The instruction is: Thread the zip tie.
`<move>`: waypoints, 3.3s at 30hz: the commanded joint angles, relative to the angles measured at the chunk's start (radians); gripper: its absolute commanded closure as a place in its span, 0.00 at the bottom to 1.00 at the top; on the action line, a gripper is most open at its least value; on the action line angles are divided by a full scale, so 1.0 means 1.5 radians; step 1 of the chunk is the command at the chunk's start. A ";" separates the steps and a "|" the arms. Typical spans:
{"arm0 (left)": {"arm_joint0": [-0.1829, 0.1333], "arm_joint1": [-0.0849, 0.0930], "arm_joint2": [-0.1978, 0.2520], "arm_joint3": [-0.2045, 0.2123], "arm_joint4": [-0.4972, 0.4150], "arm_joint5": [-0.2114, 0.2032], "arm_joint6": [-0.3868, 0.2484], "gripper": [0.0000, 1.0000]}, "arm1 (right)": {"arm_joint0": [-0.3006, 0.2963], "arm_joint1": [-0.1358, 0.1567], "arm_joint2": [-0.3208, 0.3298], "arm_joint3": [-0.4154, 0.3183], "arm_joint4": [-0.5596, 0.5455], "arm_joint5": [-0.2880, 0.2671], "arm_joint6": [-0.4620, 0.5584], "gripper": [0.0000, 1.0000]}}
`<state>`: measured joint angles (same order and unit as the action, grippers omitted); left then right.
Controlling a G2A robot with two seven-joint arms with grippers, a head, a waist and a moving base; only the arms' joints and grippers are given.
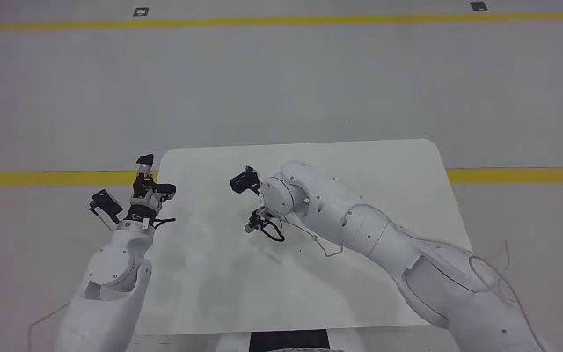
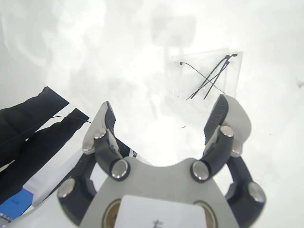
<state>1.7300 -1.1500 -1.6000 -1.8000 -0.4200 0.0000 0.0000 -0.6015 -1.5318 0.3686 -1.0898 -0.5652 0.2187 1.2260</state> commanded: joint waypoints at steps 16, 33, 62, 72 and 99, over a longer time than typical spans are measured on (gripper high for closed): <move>0.000 0.000 0.000 0.000 0.000 0.000 0.000 0.00 | 0.003 -0.019 0.017 0.059 0.030 0.002 -0.033 0.00; 0.000 0.000 0.000 0.000 0.000 0.000 0.000 0.00 | -0.004 -0.019 0.036 0.055 0.011 0.013 -0.037 0.00; 0.000 0.000 0.000 0.000 0.000 0.000 0.000 0.00 | -0.051 -0.022 0.022 0.043 -0.178 0.065 -0.013 0.84; 0.000 0.000 0.000 0.000 0.000 0.000 0.000 0.00 | -0.049 -0.052 -0.001 0.079 -0.223 0.071 -0.016 0.87; 0.000 0.000 0.000 0.000 0.000 0.000 0.000 0.00 | -0.038 -0.151 -0.024 0.231 -0.284 0.066 -0.016 0.84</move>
<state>1.7300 -1.1500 -1.6000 -1.8000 -0.4200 0.0000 0.0000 -0.6591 -1.7533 0.3313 -0.7539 -0.9936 0.3211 1.2039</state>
